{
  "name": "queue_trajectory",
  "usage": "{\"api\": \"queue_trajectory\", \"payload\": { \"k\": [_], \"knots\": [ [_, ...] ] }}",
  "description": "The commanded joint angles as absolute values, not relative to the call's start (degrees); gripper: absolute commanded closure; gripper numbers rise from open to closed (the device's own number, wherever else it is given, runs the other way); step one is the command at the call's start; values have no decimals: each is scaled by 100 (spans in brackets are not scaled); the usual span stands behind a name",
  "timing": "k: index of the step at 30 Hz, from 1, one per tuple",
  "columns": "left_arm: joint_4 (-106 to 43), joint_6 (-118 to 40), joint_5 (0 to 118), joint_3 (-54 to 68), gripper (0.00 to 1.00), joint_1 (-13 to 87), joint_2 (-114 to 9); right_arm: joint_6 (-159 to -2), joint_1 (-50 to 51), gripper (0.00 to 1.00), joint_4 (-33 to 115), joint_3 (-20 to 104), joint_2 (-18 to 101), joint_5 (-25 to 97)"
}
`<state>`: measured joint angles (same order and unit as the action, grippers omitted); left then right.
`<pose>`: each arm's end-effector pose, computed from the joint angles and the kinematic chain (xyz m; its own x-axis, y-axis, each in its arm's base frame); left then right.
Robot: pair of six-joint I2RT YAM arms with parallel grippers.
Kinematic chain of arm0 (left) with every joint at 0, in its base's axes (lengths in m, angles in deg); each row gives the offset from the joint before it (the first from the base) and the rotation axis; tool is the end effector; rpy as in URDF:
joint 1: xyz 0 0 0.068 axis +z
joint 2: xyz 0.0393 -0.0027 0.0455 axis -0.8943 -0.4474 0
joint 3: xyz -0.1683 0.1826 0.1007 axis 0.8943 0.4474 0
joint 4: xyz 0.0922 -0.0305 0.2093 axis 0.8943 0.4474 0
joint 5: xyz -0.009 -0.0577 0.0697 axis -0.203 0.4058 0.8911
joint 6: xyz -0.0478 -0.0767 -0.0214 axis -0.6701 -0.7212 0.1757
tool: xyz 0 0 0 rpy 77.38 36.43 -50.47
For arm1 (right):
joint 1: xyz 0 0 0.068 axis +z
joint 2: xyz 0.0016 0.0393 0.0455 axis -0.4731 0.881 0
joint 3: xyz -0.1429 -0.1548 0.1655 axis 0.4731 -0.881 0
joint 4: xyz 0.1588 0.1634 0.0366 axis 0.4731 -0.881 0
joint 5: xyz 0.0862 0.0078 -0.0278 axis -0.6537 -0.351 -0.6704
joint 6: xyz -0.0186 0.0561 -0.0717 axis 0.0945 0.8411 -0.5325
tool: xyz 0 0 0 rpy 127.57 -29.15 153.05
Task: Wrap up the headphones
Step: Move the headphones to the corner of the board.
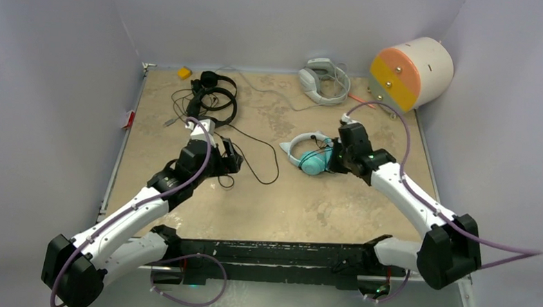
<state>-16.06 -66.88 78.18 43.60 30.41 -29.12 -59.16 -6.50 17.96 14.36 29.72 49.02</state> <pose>0.1901 -0.1045 0.2371 -0.5721 -0.3671 -0.7334 0.0453 0.8787 -0.4752 0.2431 0.0893 0.2218 -0.7299 0.2184 -0.6477 0.0378 0.9590 0.2807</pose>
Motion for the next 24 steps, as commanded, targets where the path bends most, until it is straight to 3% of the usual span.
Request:
{"api": "queue_trajectory", "payload": {
  "k": [1, 4, 13, 24],
  "knots": [
    [-1699, -6517, 7879, 4057, 16, 3076, -2994, -6014, 167, 93, 1855, 2533, 3635, 5114],
    [-1661, -6493, 7882, 3933, 16, 3074, -3073, -5828, 542, 100, 1799, 3477, 4669, 5493],
    [-1531, -6433, 7940, 3826, 16, 3075, -3114, -4094, 780, 100, 1508, 5645, 6928, 6850],
    [-1710, -6476, 7680, 3948, 16, 3080, -3212, -3518, 693, 100, 834, 7119, 8775, 6814]
  ]
}}
